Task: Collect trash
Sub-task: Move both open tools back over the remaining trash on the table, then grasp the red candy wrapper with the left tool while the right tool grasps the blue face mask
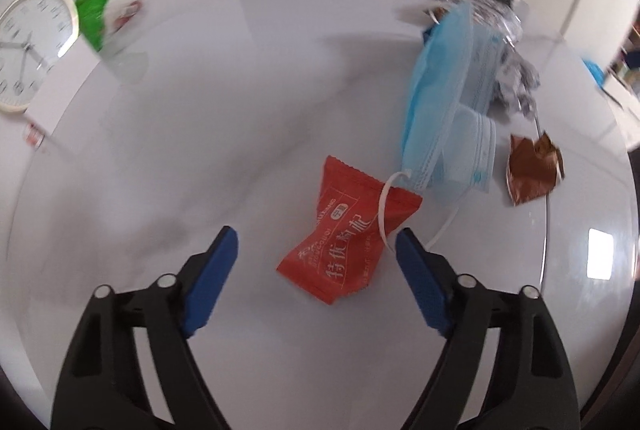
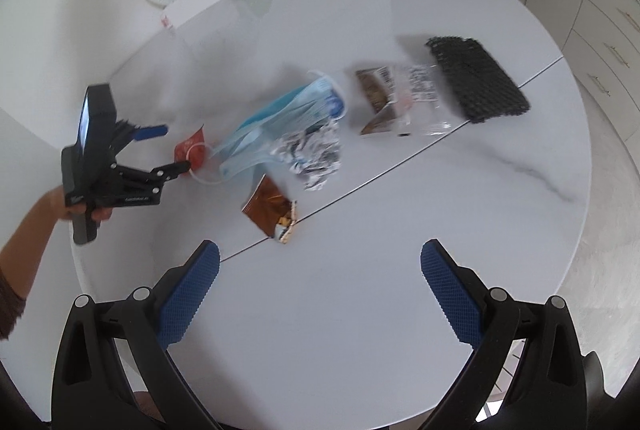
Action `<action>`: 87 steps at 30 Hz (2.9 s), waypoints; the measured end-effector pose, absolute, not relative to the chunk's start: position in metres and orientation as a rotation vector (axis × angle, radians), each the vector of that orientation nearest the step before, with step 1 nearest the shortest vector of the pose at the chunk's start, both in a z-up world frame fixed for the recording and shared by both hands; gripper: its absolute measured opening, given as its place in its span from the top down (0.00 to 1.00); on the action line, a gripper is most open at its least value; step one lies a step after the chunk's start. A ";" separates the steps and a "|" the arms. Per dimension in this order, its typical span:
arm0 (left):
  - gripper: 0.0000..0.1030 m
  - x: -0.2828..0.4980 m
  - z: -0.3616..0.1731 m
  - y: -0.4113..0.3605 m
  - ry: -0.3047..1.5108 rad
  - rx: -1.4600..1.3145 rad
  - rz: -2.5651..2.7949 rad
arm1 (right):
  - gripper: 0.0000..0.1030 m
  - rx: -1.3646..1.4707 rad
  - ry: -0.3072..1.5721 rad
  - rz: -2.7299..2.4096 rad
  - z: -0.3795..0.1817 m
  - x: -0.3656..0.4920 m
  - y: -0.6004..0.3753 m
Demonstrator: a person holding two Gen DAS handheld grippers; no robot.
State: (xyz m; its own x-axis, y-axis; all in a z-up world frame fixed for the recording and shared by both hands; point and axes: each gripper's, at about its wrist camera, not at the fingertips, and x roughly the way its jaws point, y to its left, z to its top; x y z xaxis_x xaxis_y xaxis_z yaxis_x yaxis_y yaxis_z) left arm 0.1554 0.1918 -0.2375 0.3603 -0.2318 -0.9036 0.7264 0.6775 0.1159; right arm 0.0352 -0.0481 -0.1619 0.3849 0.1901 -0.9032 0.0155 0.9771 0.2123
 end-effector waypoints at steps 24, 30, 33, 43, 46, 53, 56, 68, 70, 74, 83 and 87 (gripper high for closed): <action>0.60 0.140 -0.248 0.215 1.080 0.345 -0.679 | 0.32 0.240 1.228 0.264 -0.205 0.092 -0.005; 0.49 0.138 -0.251 0.216 1.098 0.308 -0.664 | 0.32 0.371 1.243 0.363 -0.206 0.131 0.014; 0.42 0.138 -0.247 0.221 1.095 0.260 -0.657 | 0.32 0.423 1.260 0.381 -0.209 0.144 0.029; 0.42 0.146 -0.251 0.232 1.096 0.218 -0.637 | 0.38 0.512 1.368 0.228 -0.244 0.165 0.040; 0.45 0.147 -0.250 0.235 1.098 0.202 -0.638 | 0.47 0.565 1.385 0.182 -0.256 0.167 0.037; 0.48 0.152 -0.245 0.245 1.109 0.150 -0.638 | 0.60 0.541 1.391 0.137 -0.265 0.176 0.040; 0.44 0.155 -0.240 0.250 1.103 0.145 -0.628 | 0.60 0.443 1.379 0.183 -0.248 0.178 0.044; 0.39 0.158 -0.245 0.231 1.089 0.259 -0.691 | 0.26 -0.661 1.253 0.662 -0.218 0.190 0.095; 0.39 0.158 -0.248 0.228 1.091 0.285 -0.700 | 0.26 -0.821 1.240 0.742 -0.231 0.190 0.109; 0.40 0.158 -0.251 0.228 1.090 0.307 -0.720 | 0.26 -1.012 1.242 0.869 -0.258 0.192 0.126; 0.45 0.167 -0.251 0.223 1.094 0.283 -0.720 | 0.91 -0.905 1.293 0.857 -0.255 0.230 0.131; 0.45 0.170 -0.250 0.220 1.093 0.266 -0.703 | 0.92 -0.739 1.265 0.776 -0.228 0.245 0.119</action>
State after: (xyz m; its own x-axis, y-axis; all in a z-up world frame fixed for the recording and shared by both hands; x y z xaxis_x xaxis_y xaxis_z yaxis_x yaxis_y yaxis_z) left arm 0.1702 0.2203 -0.2500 0.2719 -0.3891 -0.8801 0.6395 0.7565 -0.1368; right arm 0.2446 0.1193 -0.2277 0.1290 0.0963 -0.9869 -0.8359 0.5461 -0.0560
